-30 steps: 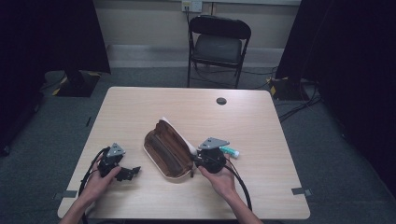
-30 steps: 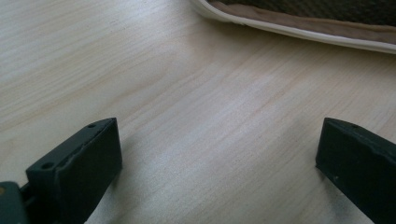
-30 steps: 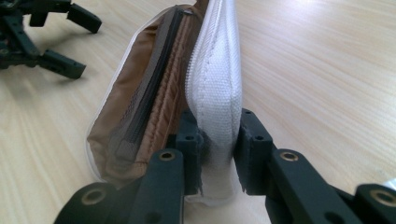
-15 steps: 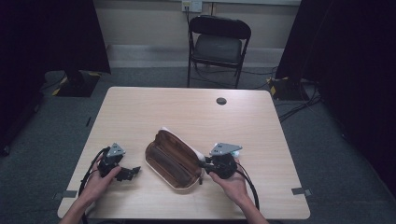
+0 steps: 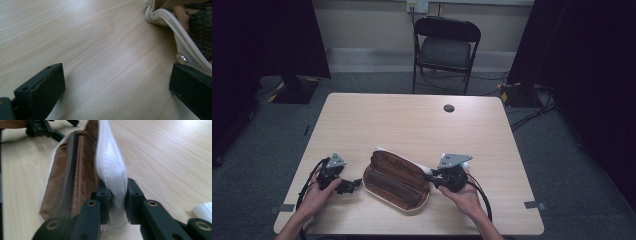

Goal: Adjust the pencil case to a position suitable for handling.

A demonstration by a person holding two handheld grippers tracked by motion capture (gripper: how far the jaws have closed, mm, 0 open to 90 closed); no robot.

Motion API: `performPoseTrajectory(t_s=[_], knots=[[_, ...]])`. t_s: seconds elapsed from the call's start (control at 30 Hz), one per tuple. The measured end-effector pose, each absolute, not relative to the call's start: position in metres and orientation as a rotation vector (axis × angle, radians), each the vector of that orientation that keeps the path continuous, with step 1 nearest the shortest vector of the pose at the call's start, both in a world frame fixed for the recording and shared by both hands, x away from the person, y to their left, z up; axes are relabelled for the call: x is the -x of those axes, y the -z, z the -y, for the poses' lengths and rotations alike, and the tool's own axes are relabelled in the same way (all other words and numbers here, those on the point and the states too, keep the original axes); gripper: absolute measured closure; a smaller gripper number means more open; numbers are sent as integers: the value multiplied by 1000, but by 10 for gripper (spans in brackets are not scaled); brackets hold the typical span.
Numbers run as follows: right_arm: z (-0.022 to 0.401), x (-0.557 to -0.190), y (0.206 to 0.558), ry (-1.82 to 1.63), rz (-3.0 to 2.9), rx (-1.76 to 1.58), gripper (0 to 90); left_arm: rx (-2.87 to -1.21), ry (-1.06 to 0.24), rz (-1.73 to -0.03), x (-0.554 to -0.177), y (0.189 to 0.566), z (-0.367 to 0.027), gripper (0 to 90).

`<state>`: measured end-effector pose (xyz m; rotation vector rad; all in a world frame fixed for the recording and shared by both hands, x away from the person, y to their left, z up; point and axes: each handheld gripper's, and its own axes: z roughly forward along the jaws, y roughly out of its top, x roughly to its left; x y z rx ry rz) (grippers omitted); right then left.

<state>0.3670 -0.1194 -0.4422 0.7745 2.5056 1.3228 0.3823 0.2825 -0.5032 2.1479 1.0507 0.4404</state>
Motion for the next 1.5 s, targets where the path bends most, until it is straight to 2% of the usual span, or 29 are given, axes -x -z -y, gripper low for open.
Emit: performPoseTrajectory(t_s=[0.07,0.2,0.6,0.67,0.73,0.87,1.03,1.13,1.23,1.4,1.5], knots=[[121,-368,443,-1312,-2484,-806,684,-2148,-441,-1051,-382,503,-283,0],[124,-366,443,-1296,-2453,-829,624,-2147,-441,-1051,-382,503,-283,0],[142,-379,451,-1198,-2363,-941,602,-2149,-441,-1050,-382,503,-283,0],[144,-381,452,-1198,-2350,-949,604,-2149,-441,-1050,-382,503,-283,0],[144,-383,451,-1191,-2345,-942,663,-2149,-441,-1050,-382,503,-283,0],[145,-387,450,-1189,-2320,-957,672,-2148,-441,-1050,-382,503,-283,0],[141,-397,451,-1204,-2298,-989,751,-2148,-440,-1050,-382,503,-283,0],[138,-403,451,-1216,-2280,-988,755,-2148,-441,-1050,-382,503,-283,0],[137,-404,450,-1214,-2280,-990,701,-2149,-441,-1050,-382,503,-283,0],[145,-397,442,-1282,-2283,-1012,557,-2145,-442,-1049,-382,503,-282,0],[155,-388,433,-1318,-2253,-1031,545,-2146,-442,-1049,-382,503,-283,0]])
